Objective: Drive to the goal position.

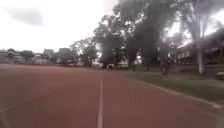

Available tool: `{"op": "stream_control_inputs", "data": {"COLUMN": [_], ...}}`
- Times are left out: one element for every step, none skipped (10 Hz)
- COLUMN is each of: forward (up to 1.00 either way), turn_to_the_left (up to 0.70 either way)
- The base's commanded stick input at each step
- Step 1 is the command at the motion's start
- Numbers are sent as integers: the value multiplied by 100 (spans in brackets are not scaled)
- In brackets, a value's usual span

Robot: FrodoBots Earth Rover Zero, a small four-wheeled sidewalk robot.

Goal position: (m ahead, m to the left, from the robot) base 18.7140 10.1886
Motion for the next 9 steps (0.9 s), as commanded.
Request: {"op": "stream_control_inputs", "data": {"forward": [70,70,70,70,70,70,70,70,70], "turn_to_the_left": [0,0,0,0,0,0,0,0,31]}}
